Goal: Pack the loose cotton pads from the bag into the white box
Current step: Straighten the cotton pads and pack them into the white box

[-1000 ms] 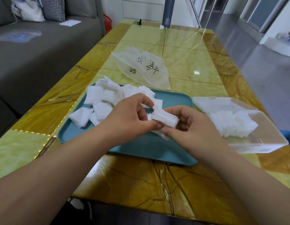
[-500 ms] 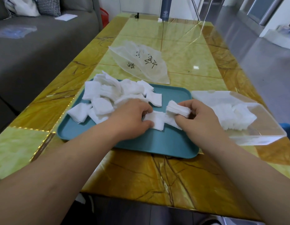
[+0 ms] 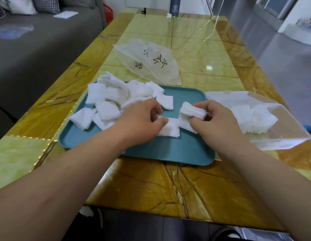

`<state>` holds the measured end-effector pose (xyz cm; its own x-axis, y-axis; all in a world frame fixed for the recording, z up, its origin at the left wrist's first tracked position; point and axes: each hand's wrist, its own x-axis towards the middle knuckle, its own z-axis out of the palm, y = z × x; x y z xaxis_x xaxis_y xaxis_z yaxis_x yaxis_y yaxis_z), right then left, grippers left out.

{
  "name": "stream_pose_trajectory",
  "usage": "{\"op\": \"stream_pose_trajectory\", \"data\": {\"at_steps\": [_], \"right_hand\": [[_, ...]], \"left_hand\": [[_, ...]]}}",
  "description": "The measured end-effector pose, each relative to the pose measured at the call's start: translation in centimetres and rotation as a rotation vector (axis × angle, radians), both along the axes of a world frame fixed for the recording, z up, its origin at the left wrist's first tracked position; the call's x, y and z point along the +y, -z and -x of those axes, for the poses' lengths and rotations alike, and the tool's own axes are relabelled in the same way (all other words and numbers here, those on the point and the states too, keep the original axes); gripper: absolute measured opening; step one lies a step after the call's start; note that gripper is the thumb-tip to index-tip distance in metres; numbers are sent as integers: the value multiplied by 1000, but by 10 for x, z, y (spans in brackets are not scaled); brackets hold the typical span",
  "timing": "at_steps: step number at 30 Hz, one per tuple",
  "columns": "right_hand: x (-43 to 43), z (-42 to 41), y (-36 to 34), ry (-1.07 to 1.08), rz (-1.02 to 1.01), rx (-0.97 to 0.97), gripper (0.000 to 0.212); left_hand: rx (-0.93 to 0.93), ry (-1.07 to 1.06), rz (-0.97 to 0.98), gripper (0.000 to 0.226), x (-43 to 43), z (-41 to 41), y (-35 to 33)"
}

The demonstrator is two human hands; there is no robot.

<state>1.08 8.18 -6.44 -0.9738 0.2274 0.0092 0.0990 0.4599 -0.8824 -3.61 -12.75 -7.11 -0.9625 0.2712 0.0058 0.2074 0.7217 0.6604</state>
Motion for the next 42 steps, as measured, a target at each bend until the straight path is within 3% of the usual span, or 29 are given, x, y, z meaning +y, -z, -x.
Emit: {"op": "stream_pose_trajectory", "data": {"at_steps": [3, 7, 14, 20, 26, 31, 36, 42], "right_hand": [[-1, 0, 1, -4, -5, -5, 22], [-1, 0, 0, 5, 6, 4, 22], [2, -2, -4, 17, 31, 7, 21], [1, -2, -5, 28, 68, 6, 23], [0, -3, -6, 38, 115, 7, 23], [0, -3, -9, -38, 188, -20, 27], [-6, -6, -14, -232, 243, -34, 29], [-2, -4, -14, -271, 209, -15, 28]], "left_hand": [[-26, 33, 77, 20, 3, 0, 2], [-68, 57, 115, 12, 6, -4, -3], [-57, -13, -12, 14, 4, -6, -11], [134, 9, -154, 23, 0, -11, -28], [28, 33, -332, 17, -4, -19, -38], [-158, 134, -484, 53, -4, -20, -43], [-136, 91, -437, 12, -1, -21, -37], [-72, 98, -494, 8, 0, -17, -32]]}}
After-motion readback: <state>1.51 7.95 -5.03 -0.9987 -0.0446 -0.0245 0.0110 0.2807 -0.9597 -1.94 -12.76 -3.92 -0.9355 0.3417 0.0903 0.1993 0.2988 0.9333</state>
